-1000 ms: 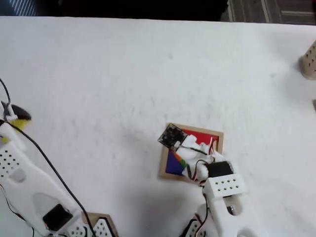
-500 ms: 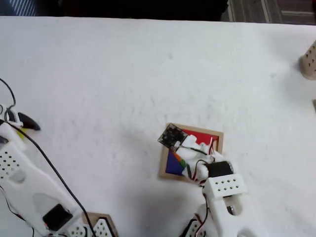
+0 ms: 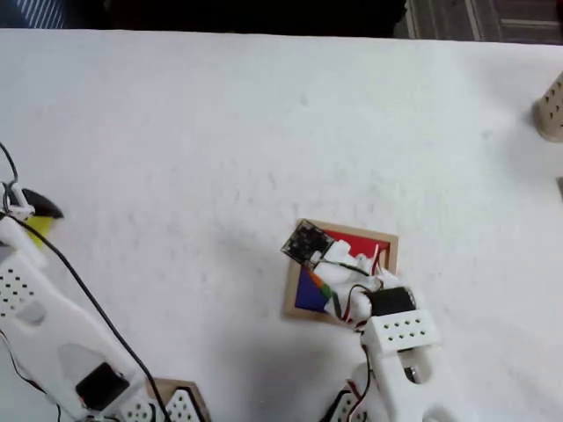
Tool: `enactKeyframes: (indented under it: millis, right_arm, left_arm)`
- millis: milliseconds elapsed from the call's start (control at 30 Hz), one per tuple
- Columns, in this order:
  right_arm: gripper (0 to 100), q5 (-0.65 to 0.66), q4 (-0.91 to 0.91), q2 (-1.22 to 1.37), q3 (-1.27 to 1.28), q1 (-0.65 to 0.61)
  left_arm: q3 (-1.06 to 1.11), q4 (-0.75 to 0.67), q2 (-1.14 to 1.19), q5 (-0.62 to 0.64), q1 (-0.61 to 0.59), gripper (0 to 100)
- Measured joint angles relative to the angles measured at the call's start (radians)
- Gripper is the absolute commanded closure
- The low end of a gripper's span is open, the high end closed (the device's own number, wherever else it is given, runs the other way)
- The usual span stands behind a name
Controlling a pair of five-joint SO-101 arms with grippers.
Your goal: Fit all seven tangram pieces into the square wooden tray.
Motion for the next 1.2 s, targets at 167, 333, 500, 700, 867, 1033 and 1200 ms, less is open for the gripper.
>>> enactKeyframes:
  millis: [167, 333, 500, 700, 867, 1033, 1200]
  right_arm:
    - [95.4, 0.0, 0.0, 0.0, 0.0, 0.0]
    - [95.4, 0.0, 0.0, 0.0, 0.0, 0.0]
    - [95.4, 0.0, 0.0, 0.0, 0.0, 0.0]
    - [95.4, 0.0, 0.0, 0.0, 0.0, 0.0]
    - [95.4, 0.0, 0.0, 0.0, 0.0, 0.0]
    - [95.4, 0.0, 0.0, 0.0, 0.0, 0.0]
    - [95.4, 0.0, 0.0, 0.0, 0.0, 0.0]
  left_arm:
    - [-0.041, 0.026, -0.018, 0.018, 0.0, 64]
    - [-0.069, 0.018, -0.005, 0.025, 0.006, 64]
    - [-0.124, 0.015, 0.054, 0.026, 0.046, 64]
    - [-0.184, 0.015, 0.124, 0.026, 0.054, 64]
    - [-0.221, 0.015, 0.164, 0.026, 0.054, 64]
    - [-0.238, 0.015, 0.198, 0.026, 0.055, 64]
    - [-0.247, 0.003, 0.219, 0.026, 0.057, 64]
